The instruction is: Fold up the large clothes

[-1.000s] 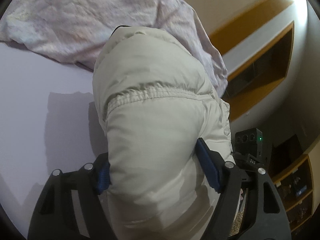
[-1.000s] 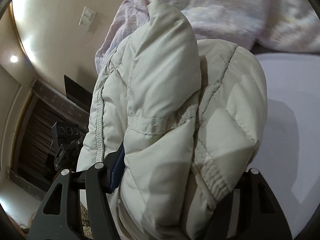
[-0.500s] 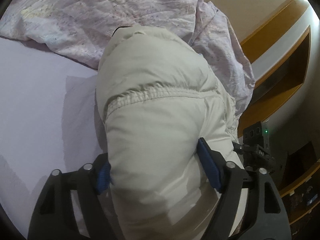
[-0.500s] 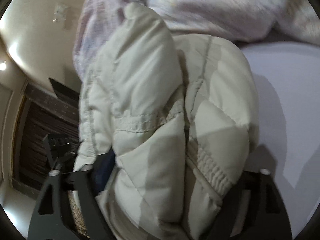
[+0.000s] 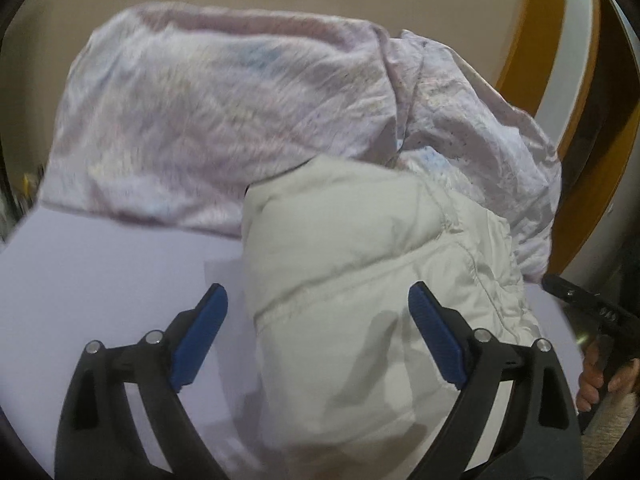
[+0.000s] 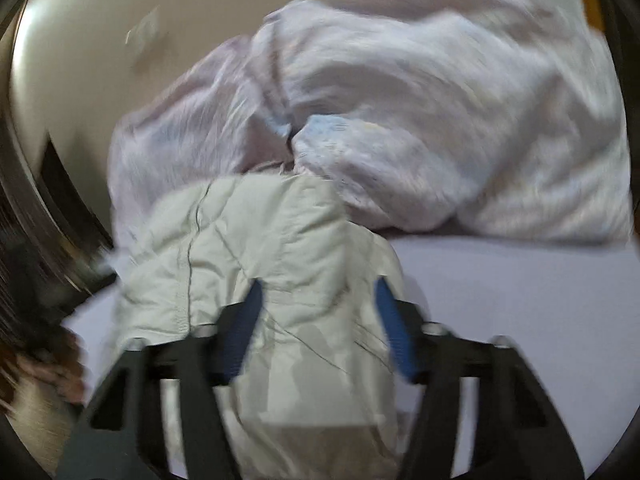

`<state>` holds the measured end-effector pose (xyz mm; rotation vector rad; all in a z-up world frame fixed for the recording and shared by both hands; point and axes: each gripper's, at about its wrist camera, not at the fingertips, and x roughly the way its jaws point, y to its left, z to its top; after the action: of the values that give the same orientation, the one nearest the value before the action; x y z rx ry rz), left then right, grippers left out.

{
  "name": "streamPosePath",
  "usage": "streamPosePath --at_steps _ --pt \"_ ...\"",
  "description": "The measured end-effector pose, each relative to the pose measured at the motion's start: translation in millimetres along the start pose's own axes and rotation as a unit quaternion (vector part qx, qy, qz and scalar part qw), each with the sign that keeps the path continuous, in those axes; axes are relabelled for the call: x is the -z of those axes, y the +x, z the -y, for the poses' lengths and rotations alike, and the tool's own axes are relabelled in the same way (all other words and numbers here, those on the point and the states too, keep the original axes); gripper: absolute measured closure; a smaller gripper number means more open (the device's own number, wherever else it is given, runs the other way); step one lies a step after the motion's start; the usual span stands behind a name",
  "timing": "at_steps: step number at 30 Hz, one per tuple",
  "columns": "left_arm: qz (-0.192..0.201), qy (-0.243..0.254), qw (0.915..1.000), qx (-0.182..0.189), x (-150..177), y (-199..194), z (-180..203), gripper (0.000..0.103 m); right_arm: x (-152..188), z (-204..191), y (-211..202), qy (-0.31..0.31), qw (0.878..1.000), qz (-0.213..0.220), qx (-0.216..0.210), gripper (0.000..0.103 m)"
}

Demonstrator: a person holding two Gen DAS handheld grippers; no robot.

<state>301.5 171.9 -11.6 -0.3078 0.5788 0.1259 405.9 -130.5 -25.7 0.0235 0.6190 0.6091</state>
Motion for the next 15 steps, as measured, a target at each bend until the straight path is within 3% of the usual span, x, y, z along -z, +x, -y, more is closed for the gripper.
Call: streamPosePath --at_steps 4,10,12,15 --pt "0.007 0.071 0.9959 -0.054 -12.7 10.6 25.6 0.012 -14.2 -43.8 30.6 -0.038 0.999 0.021 0.026 0.062" --pt "0.004 0.122 0.9877 -0.099 -21.2 46.1 38.0 0.011 -25.9 -56.8 64.6 -0.054 0.995 0.029 0.081 0.062" --pt "0.005 0.13 0.9868 -0.097 -18.0 57.9 39.0 0.01 -19.4 -54.8 85.2 -0.057 0.993 -0.006 0.1 0.063" --pt "0.0 0.128 0.9884 -0.081 -17.8 70.5 41.7 0.01 -4.8 -47.8 99.1 -0.045 0.993 -0.016 0.108 0.062"
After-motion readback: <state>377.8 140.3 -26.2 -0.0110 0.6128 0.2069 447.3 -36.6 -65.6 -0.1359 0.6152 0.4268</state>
